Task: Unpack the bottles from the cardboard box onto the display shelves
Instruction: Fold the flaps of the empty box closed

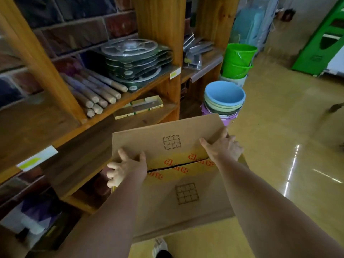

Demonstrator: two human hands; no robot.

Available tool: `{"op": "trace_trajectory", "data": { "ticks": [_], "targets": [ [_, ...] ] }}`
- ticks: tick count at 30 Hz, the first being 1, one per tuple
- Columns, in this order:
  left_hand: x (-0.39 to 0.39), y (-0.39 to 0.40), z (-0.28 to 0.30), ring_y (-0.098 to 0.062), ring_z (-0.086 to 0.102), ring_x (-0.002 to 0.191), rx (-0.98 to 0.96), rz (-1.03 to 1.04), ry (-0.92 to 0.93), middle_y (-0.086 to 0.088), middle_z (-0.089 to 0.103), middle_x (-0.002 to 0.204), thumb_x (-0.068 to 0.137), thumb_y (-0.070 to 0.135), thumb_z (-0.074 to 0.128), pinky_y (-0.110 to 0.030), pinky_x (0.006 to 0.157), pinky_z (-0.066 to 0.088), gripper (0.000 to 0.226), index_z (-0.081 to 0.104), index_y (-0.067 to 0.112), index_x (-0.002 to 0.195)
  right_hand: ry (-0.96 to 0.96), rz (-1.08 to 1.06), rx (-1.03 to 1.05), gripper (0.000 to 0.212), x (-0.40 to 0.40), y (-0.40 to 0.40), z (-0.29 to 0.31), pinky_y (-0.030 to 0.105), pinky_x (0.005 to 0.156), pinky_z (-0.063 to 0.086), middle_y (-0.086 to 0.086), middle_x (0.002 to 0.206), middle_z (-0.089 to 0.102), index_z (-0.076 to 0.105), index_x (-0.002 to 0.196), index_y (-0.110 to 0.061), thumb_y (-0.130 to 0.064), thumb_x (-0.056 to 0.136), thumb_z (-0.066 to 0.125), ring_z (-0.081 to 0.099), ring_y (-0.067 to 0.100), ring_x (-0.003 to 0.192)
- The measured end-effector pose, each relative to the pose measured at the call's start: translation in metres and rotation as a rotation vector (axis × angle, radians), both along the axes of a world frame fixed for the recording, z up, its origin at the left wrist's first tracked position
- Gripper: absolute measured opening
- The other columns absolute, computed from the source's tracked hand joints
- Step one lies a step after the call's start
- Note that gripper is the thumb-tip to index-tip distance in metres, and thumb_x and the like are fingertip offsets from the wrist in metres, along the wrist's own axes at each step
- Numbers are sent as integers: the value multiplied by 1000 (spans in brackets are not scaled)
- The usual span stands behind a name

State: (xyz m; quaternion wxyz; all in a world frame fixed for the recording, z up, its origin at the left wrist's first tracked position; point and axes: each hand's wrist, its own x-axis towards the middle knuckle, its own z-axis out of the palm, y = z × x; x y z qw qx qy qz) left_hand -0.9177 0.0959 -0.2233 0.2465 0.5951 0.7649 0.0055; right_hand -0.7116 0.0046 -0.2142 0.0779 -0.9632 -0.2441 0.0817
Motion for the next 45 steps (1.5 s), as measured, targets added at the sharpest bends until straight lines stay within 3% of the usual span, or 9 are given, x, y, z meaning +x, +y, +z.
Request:
{"op": "trace_trajectory", "data": {
  "ticks": [9, 17, 31, 36, 45],
  "targets": [
    [66, 89, -102, -41, 31, 124, -32, 14, 21, -21, 20, 142, 90, 64, 31, -52, 98, 32, 75, -3, 32, 149, 73, -14, 0, 96, 71, 94, -111, 43, 98, 33, 17, 139, 40, 7, 150, -17, -72, 81, 43, 43, 37, 124],
    [123, 101, -237, -40, 30, 125, -93, 118, 11, -22, 20, 141, 91, 61, 31, -49, 99, 32, 75, -2, 29, 150, 81, 92, -82, 97, 137, 137, -244, 44, 99, 33, 17, 141, 40, 6, 151, -18, -74, 80, 42, 42, 37, 126],
    [145, 135, -454, -39, 32, 122, -70, 331, -79, -20, 25, 135, 89, 60, 39, -43, 102, 31, 74, 6, 31, 149, 170, 262, -92, 97, 170, 207, -457, 47, 103, 34, 16, 142, 37, 6, 149, -20, -73, 79, 46, 41, 38, 128],
    [146, 149, -490, -40, 32, 123, -98, 372, -108, -20, 23, 137, 90, 58, 40, -48, 101, 34, 74, 5, 30, 149, 163, 312, -124, 95, 175, 231, -488, 47, 104, 31, 14, 144, 35, 4, 150, -21, -72, 80, 45, 41, 38, 129],
    [144, 169, -514, -40, 37, 119, -182, 406, -102, -17, 26, 132, 87, 53, 49, -40, 97, 35, 78, 5, 24, 145, 184, 418, -206, 97, 180, 275, -518, 47, 108, 32, 15, 148, 32, 4, 151, -20, -69, 80, 49, 39, 35, 132]
  ]
}}
